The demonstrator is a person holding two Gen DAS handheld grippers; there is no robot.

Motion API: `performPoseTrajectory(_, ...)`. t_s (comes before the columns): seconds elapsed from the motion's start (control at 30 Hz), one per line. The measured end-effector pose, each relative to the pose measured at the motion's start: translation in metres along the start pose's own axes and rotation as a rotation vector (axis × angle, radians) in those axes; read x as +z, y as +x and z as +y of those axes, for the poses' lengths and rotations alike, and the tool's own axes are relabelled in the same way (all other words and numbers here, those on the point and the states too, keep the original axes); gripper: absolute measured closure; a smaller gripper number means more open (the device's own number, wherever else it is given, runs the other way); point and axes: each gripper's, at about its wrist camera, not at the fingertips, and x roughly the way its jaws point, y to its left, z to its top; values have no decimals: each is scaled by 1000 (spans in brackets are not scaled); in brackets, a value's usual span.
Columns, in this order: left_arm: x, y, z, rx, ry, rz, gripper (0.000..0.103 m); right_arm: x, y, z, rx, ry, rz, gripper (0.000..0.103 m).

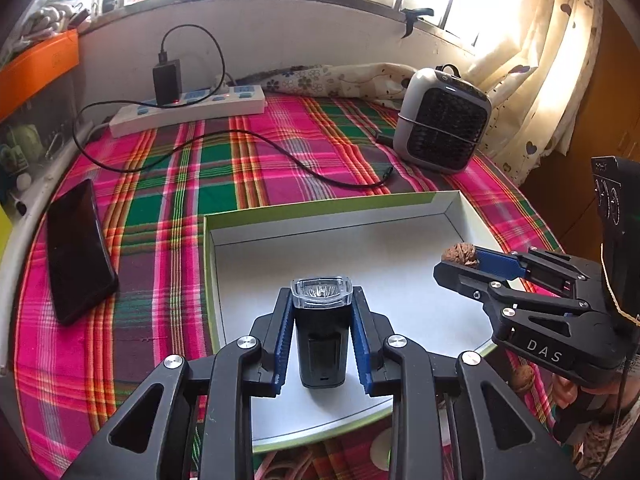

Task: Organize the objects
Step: 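Carry the black device with left gripper while right gripper carries the walnut over the white box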

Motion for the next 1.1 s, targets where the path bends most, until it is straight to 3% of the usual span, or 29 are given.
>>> performPoseTrajectory(0.47, 16, 41, 5, 10, -2, 63, 78, 16, 33, 0, -17, -15, 49, 70)
performPoseTrajectory(1.1, 30, 62, 4, 28, 30, 82, 78, 31, 54, 7, -65, -43, 70, 70)
